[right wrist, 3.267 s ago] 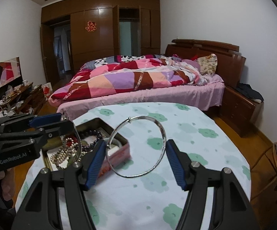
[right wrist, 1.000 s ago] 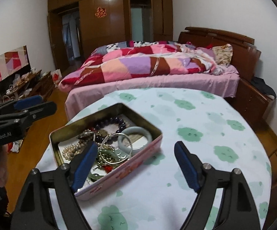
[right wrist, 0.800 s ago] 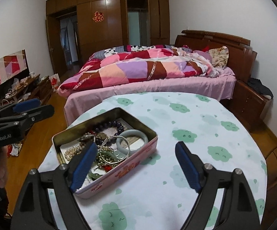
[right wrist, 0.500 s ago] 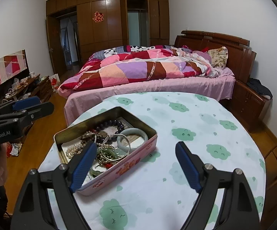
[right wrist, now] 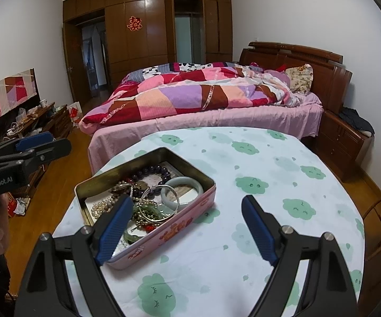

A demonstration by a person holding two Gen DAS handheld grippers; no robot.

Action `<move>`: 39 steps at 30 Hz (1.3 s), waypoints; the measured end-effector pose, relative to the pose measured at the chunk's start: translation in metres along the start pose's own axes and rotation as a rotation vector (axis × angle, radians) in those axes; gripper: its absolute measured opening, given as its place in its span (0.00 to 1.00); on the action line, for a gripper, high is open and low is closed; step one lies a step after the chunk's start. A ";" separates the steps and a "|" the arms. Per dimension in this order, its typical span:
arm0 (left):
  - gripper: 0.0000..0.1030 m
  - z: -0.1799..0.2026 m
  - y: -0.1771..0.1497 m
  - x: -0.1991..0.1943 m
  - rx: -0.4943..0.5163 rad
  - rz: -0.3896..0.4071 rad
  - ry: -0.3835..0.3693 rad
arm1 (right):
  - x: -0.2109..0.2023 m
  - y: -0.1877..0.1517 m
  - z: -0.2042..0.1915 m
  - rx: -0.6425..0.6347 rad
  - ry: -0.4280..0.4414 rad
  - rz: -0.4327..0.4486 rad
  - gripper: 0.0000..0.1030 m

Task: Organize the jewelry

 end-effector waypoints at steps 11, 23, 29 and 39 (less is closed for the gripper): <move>0.68 0.001 0.001 -0.001 0.005 0.001 0.000 | -0.001 0.000 0.001 0.004 -0.002 0.001 0.85; 0.68 0.002 -0.002 0.000 0.006 -0.009 0.007 | -0.002 0.000 0.003 0.004 -0.002 0.002 0.85; 0.68 0.002 -0.002 0.001 0.001 -0.013 0.014 | -0.001 0.000 0.003 0.006 -0.003 0.002 0.85; 0.68 0.002 -0.002 0.002 -0.013 -0.016 0.001 | -0.001 -0.001 0.003 0.005 -0.003 0.000 0.85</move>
Point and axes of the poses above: each gripper's, at about its wrist camera, not at the fingertips, and x roughly the way its jaws point, z to its right, y to its top, the point moved 2 cm from there along x, roughly the way its jaws point, and after that the axes turned 2 degrees about -x, right-handed, at the moved point
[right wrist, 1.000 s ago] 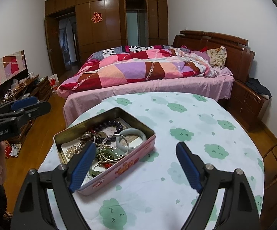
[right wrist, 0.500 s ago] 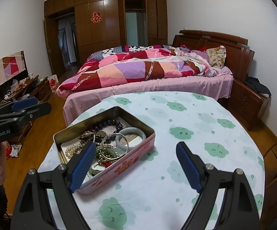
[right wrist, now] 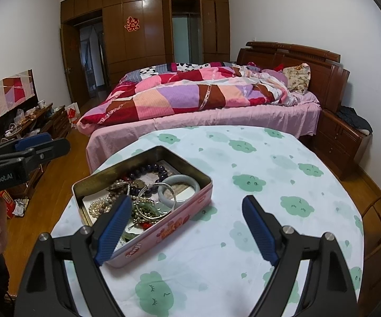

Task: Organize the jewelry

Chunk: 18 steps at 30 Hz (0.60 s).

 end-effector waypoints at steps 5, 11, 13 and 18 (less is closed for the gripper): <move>0.70 0.002 0.000 0.003 0.008 -0.014 0.002 | 0.000 -0.002 0.002 0.000 -0.003 -0.003 0.85; 0.84 0.001 0.000 0.000 0.013 0.014 0.041 | 0.000 -0.004 0.003 0.001 -0.004 -0.005 0.85; 0.84 0.000 0.000 0.000 0.009 0.012 0.037 | 0.000 -0.006 0.004 0.002 -0.005 -0.006 0.85; 0.84 -0.001 0.000 0.000 0.011 0.011 0.030 | 0.001 -0.007 0.005 0.002 -0.006 -0.007 0.86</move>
Point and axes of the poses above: each gripper's, at about its wrist camera, not at the fingertips, and x roughly the way its jaws point, z to its right, y to its top, the point moved 2 cm from there along x, roughly the way its jaws point, and after that the axes turned 2 degrees about -x, right-handed, at the moved point
